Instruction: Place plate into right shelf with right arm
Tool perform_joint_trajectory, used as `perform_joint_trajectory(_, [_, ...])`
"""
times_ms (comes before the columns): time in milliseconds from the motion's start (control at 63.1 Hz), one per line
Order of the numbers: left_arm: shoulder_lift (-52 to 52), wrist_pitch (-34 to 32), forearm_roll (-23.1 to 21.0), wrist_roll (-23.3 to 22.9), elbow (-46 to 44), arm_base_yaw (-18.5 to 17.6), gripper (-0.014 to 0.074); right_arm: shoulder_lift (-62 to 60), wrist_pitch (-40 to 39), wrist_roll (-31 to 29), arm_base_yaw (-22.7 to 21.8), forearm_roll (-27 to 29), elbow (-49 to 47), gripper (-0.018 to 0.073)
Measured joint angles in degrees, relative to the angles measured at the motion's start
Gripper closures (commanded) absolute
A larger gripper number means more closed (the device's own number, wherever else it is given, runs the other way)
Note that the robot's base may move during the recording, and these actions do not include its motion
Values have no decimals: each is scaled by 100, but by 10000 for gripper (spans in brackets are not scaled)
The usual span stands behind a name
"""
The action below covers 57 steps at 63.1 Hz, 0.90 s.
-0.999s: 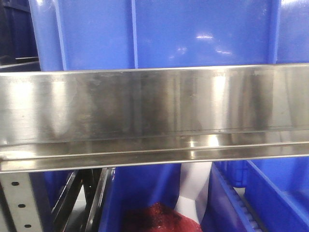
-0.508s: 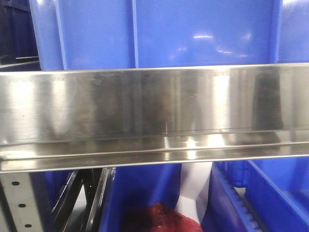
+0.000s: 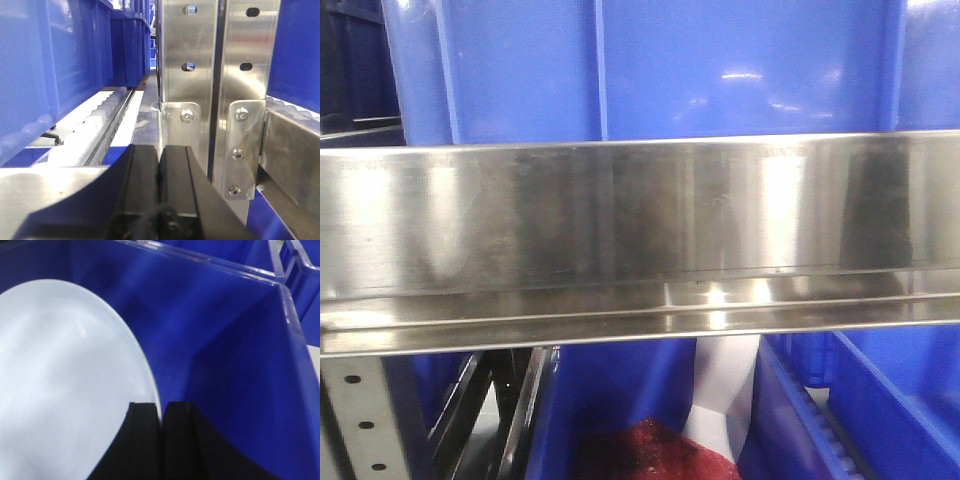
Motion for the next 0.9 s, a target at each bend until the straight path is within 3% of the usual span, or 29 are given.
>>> perform_joint_trajectory(174, [0,0,0,0,0,0,643,0,32,0,0,0,0,-7])
perform_joint_trajectory(222, [0,0,0,0,0,0,643,0,45,0,0,0,0,-52])
perform_joint_trajectory(508, [0,0,0,0,0,0,643,-448,93,0,0,0,0,-57])
perform_joint_trajectory(619, [0,0,0,0,0,0,643,-821,163,0,0,50,0,20])
perform_joint_trajectory(904, [0,0,0,0,0,0,643,-2142,1011,0,0,317,51,490])
